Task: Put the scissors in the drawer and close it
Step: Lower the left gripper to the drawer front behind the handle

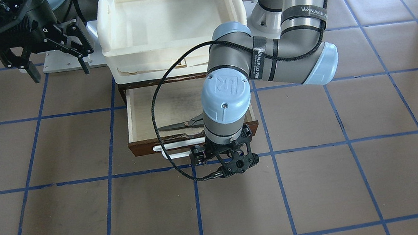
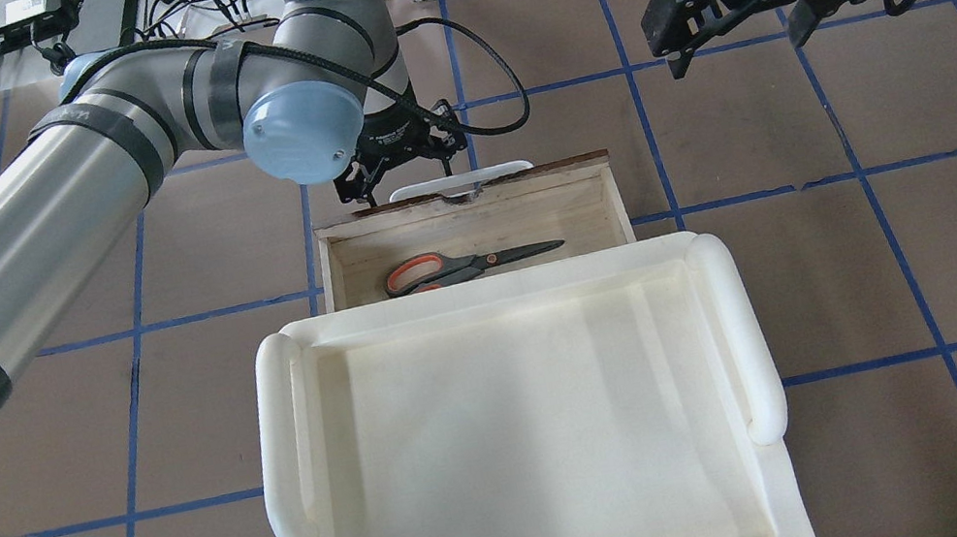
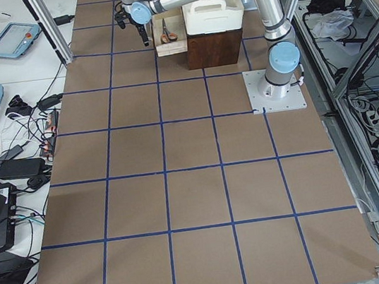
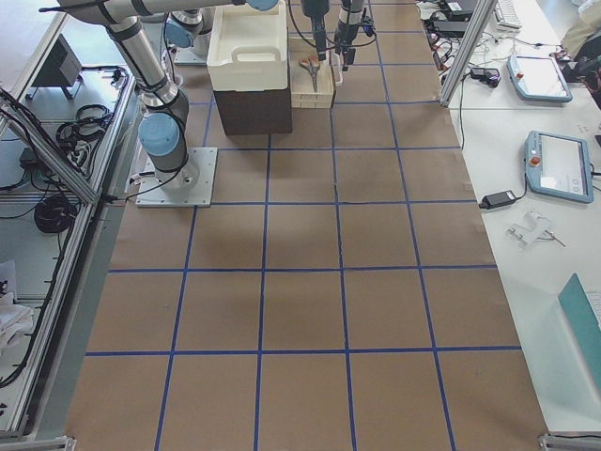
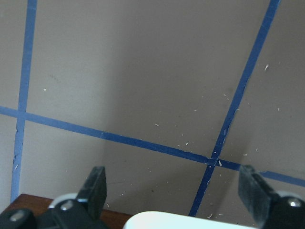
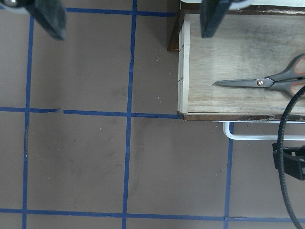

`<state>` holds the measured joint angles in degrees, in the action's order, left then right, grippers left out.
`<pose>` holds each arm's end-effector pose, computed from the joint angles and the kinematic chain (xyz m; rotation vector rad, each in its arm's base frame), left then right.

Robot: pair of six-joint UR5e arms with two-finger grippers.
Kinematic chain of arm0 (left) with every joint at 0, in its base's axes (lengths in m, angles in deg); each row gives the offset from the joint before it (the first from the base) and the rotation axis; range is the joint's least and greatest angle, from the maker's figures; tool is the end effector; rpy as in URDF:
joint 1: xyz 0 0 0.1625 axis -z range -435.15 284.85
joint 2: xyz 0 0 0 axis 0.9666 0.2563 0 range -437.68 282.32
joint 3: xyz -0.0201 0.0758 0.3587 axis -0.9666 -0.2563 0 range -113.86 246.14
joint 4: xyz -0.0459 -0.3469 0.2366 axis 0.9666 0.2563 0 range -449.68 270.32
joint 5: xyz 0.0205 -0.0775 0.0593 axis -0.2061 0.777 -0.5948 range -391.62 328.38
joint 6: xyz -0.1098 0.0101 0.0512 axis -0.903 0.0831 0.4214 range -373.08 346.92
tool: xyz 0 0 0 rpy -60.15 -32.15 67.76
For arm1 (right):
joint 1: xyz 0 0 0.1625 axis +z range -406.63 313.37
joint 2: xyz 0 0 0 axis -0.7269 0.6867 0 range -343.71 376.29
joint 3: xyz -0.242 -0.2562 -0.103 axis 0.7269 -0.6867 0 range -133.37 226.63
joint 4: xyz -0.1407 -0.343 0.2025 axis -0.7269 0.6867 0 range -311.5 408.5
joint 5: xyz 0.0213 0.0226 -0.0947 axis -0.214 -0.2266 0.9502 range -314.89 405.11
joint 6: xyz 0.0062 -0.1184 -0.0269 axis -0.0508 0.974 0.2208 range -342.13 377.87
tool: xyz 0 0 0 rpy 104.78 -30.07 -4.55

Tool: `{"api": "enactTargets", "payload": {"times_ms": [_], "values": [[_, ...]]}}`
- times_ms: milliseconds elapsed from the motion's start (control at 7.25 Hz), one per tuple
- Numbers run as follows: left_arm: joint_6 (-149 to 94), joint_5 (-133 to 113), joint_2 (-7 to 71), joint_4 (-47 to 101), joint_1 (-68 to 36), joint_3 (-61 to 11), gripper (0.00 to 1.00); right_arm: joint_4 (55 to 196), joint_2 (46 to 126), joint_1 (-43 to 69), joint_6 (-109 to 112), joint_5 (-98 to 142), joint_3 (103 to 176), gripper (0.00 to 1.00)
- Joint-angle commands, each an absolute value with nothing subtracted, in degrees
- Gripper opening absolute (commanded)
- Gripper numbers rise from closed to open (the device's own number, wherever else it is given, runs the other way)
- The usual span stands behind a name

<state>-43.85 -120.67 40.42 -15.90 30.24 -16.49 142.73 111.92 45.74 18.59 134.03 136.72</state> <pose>-0.2996 -0.5788 0.2155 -0.4190 3.0952 0.1234 0.1553 -0.4759 0.4637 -0.0859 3.1079 -0.2651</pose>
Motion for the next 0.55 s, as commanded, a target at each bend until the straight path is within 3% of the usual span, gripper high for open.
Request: {"api": "enactTargets", "payload": {"times_ms": [0,414], "values": [[-43.8,-119.0,39.8,-13.6,30.1,-16.0,1.0,142.7,111.9,45.7,18.6,134.1,136.7,1.0],[-43.9,-118.9,39.6,-11.4,30.1,-16.0,1.0,142.7,112.0,45.7,18.7,134.0,136.7,1.0]]}}
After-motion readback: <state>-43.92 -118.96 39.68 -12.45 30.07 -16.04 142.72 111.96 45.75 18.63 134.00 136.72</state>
